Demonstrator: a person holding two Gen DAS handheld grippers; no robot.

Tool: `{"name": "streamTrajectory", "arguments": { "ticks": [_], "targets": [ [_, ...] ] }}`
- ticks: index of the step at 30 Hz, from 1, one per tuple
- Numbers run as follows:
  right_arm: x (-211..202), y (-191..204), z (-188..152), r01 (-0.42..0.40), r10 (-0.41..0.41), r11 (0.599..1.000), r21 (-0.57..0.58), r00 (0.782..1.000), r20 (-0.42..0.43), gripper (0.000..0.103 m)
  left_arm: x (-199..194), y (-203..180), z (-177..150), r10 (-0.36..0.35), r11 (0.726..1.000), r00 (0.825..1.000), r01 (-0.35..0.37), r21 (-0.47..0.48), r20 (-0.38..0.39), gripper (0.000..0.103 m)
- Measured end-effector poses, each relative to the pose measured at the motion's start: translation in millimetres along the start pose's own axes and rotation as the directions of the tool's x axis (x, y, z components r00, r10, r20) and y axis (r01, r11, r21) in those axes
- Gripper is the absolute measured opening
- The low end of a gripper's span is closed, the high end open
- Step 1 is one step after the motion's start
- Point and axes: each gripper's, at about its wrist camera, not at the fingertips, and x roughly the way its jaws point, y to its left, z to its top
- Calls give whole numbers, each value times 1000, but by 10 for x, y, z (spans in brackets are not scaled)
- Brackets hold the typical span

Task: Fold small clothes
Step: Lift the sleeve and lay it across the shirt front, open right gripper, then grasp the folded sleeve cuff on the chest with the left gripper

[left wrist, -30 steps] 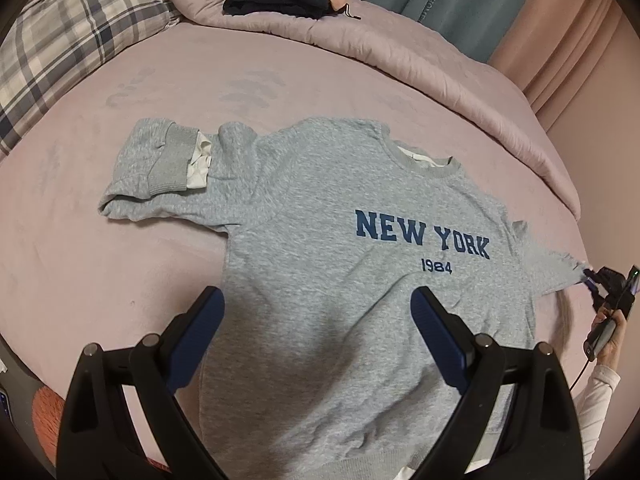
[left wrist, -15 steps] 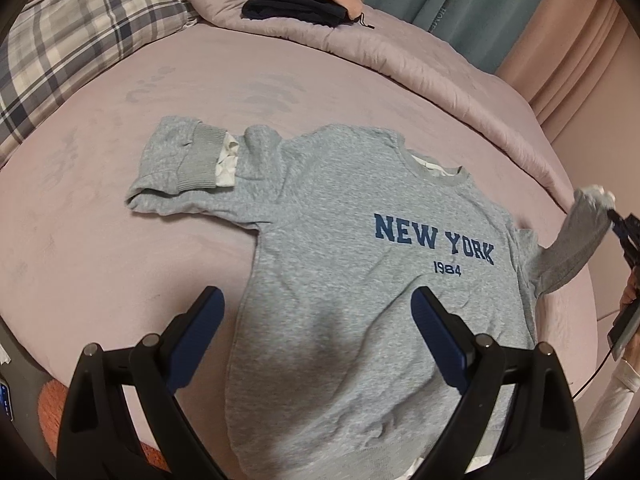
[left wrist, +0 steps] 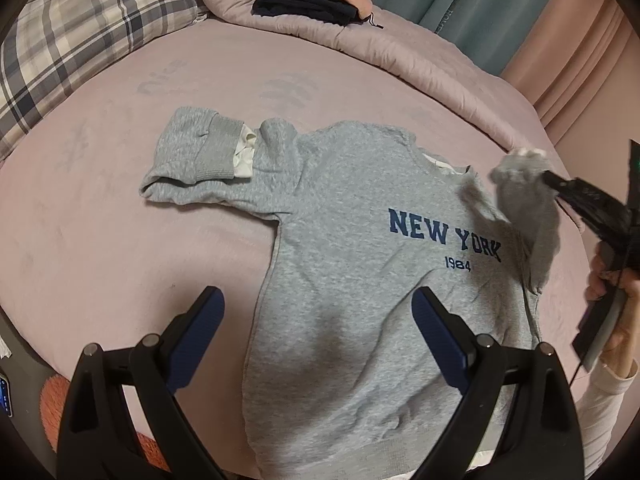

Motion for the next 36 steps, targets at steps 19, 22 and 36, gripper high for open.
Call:
{"name": "streamTrajectory", "arguments": {
  "ticks": [19,22,36],
  "targets": [
    [525,697,-735,-114,66,983,-144,952,-299,19,137,15,7,-19,1000,999,19,7,-32,95],
    [531,722,-801,-146,91,979,-143,938,-333,33,149,-12,30,-18,1000,999,18,23,-32,95],
    [-131,-490,-665,8,19,990,140,982,-189,58,678,-541,528,-100,987,993,107,123,-62,95]
  ]
}}
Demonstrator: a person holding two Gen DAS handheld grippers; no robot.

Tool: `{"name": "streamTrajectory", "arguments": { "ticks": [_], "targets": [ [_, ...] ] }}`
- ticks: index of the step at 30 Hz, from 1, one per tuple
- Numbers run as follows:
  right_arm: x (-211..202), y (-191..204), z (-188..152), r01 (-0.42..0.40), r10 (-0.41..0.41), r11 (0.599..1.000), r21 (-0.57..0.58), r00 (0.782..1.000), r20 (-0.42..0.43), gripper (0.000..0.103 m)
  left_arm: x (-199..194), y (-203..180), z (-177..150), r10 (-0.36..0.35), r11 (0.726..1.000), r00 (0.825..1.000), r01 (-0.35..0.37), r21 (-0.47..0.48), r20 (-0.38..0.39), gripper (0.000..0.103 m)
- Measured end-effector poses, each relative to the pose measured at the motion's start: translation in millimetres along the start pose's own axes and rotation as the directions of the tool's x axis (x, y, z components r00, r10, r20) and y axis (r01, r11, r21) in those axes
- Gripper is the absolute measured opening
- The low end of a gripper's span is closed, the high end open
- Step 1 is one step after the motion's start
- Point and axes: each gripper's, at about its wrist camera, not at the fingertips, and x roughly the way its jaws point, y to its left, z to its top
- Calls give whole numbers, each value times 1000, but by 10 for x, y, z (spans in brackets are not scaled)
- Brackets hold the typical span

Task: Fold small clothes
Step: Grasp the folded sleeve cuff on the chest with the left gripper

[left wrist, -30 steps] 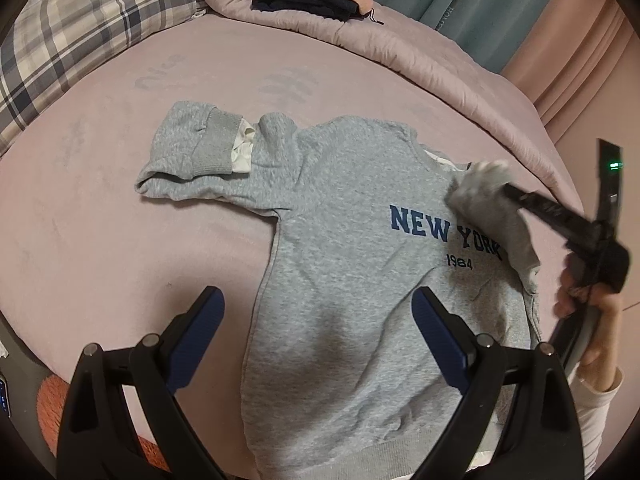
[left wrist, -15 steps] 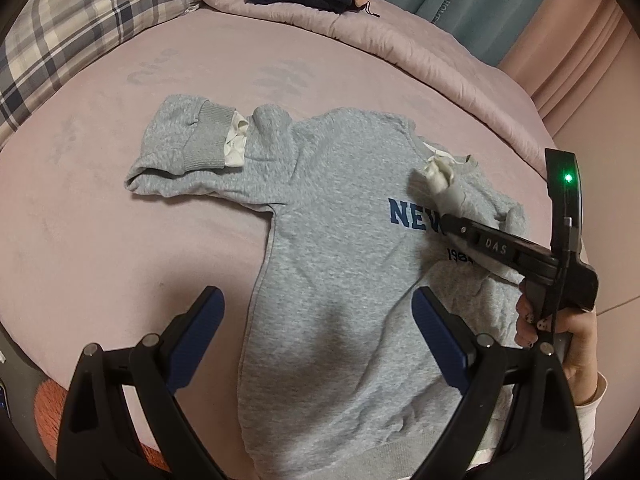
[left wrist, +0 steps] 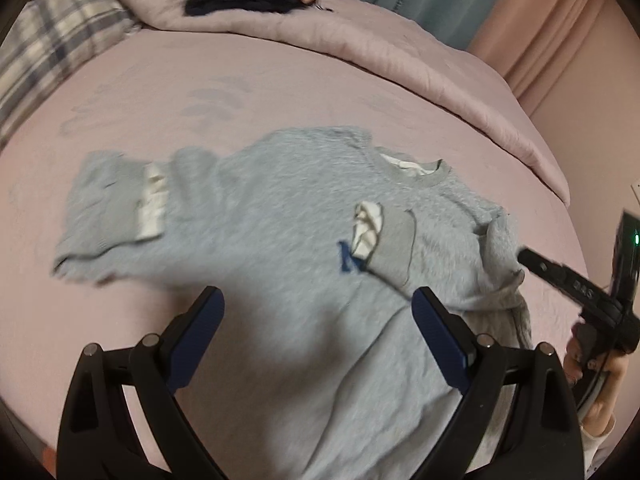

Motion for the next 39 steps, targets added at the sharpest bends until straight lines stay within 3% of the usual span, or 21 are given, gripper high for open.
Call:
{"name": "streamTrajectory", "arguments": {
  "ticks": [5,8,12,15,17,19,20,23,24,27,29,31,33,35,39],
  "targets": [
    [90,-513,-84,69,-64,989,134,997,-39,58,510,-88,213,-68,998,994,66,-23,-81,90],
    [171,-635,-132,63,-53,985,163,996,-65,58,807,-120,310,-78,996,989,73,-49,-127,84],
    [295,-726,-175,41,-24,977,208,996,-86,58,1139,-129,365,-150,984,969,127,-124,-198,78],
    [342,-762,-228,24,0,972,233,995,-102,58,1129,-246,365,-115,992,976,103,-70,-187,75],
    [365,-784,-248,27,-5,972,232,995,-98,56,1119,-331,348,-132,991,972,129,-31,-196,52],
    [355,-808,-239,36,-17,974,222,996,-86,50,1121,-379,327,-136,991,971,135,-16,-199,41],
    [350,-800,-232,42,-25,975,216,996,-82,39,1117,-393,321,-131,991,972,132,-9,-197,32],
    [315,-819,-204,46,-30,977,210,997,-78,17,1017,-392,333,-130,991,978,129,-19,-165,18],
    [277,-831,-200,40,-27,976,215,998,-61,15,934,-382,351,-135,991,980,132,-28,-148,18],
    [124,-888,-210,22,-22,972,236,1000,-4,14,635,-383,384,-40,999,998,40,-2,-41,17],
    [80,-892,-216,58,-65,970,236,998,22,8,471,-345,351,-21,1000,1000,21,-3,17,18],
    [136,-891,-244,53,-57,968,244,998,10,8,541,-308,266,-30,1000,999,30,-8,-13,18],
    [232,-866,-277,77,-75,969,234,997,-17,7,753,-281,191,26,1000,998,-25,15,-56,19],
    [296,-839,-304,106,-102,970,219,994,-26,7,929,-232,142,37,999,995,-36,16,-92,21],
    [295,-844,-303,104,-96,971,217,994,-46,7,905,-175,142,16,1000,997,-16,-3,-75,24]
  ]
}}
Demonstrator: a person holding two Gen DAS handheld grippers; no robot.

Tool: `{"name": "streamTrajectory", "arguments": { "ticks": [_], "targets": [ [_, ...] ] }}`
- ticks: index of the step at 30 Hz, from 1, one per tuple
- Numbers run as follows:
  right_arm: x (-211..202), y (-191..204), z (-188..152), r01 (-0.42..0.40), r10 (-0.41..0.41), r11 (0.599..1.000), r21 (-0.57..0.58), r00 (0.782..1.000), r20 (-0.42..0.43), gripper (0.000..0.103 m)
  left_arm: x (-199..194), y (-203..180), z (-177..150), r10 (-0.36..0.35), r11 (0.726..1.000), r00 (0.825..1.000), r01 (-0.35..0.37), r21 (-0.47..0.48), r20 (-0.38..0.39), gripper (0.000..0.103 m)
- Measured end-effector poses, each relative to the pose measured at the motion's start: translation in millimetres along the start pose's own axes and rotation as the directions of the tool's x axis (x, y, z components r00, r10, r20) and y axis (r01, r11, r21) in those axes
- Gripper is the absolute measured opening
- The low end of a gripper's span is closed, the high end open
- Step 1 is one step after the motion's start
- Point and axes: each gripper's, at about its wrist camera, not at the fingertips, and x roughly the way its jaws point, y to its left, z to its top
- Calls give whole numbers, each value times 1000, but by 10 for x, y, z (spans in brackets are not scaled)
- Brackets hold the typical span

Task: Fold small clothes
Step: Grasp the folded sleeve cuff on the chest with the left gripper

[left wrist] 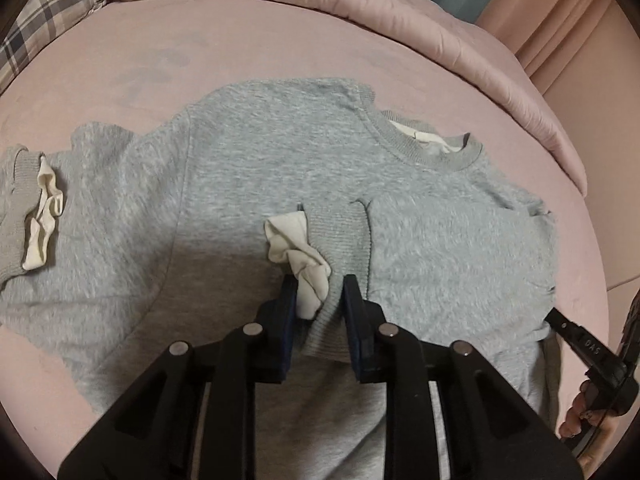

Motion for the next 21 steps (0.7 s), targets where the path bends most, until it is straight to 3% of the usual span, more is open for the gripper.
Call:
{"name": "streamTrajectory", "arguments": {
  "ticks": [3,5,21],
  "targets": [
    [-28,-13,13,-3,3,1000,5,1000,10,6,-65,34,-6,-7,1000,1000,7,4,-1,24],
    [-34,4,13,-1,1,1000,2,1000,18,6,-55,50,-24,36,999,999,-36,19,-13,32],
    [39,34,-30,44,-44,999,-14,999,-2,6,-1,138,17,14,999,999,-16,-47,-42,33]
  ]
}}
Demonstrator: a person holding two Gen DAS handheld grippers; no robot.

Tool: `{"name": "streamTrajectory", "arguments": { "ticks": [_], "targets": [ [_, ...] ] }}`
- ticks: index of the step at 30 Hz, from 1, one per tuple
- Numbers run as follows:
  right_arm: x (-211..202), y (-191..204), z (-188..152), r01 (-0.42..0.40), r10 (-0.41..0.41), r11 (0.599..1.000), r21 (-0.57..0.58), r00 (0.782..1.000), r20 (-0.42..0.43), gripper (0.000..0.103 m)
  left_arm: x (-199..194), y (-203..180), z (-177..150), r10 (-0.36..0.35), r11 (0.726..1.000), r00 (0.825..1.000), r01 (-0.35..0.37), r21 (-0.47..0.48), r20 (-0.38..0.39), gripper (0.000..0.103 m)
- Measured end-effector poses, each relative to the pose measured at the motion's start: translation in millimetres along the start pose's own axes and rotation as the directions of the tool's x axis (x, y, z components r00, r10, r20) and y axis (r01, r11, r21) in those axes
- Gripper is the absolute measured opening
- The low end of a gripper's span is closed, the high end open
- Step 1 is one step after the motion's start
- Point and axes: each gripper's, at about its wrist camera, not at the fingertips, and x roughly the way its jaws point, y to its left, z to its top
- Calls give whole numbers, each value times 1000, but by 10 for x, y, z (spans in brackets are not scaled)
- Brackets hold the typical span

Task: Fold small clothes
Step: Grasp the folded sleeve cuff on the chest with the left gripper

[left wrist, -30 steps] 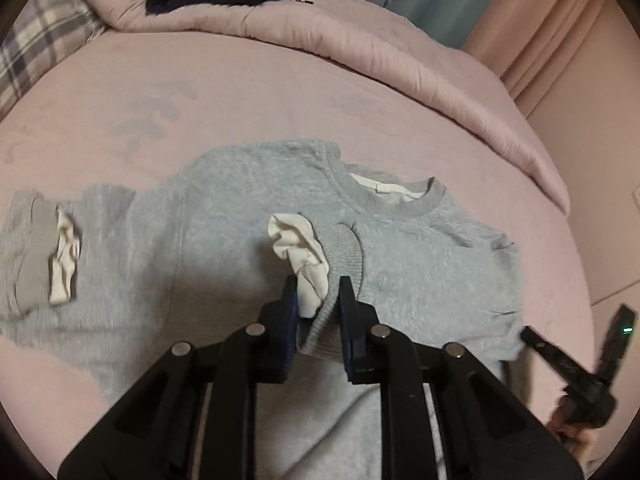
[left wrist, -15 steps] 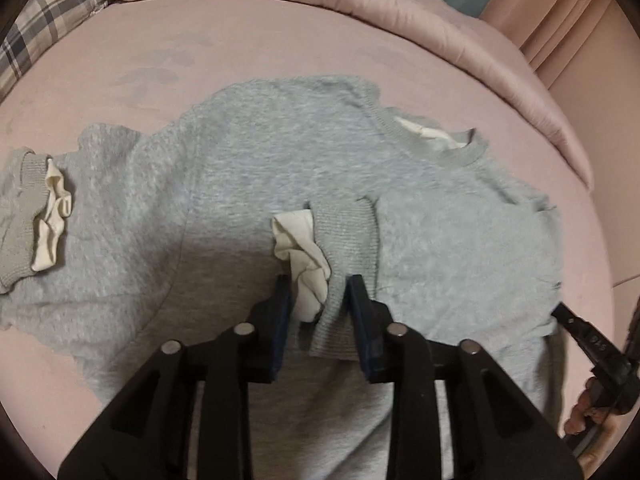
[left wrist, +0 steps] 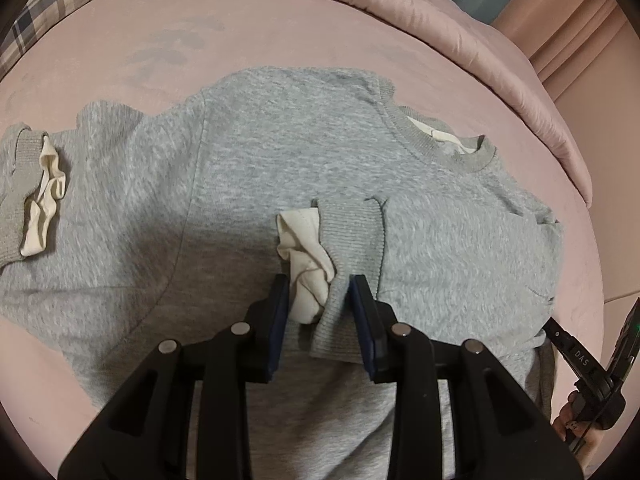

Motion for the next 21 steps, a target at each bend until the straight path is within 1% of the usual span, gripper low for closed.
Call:
{"name": "streamTrajectory", "arguments": {
  "ticks": [4,10,13,16,21],
  "targets": [
    [-1,3,-3,0,0,1000,-2,1000,3,6,14,17,15,-12,1000,1000,12,-7,2,34],
    [7,-44,-12,-23,24,1000,-13,1000,12,6,6,24,-25,-14,1000,1000,14,-3,22,34],
    [-1,-54,-30,-28,29,999,-45,999,22,6,15,67,-32,-38,999,999,38,-24,18,34],
    [-6,-62,-17,-33,34,997,-68,999,14,6,7,113,-31,-57,998,998,58,-36,16,34],
    [-20,-119,-36,-47,49,997,-59,998,29,6,-4,83,-34,-43,998,999,44,-42,19,34]
  ]
}}
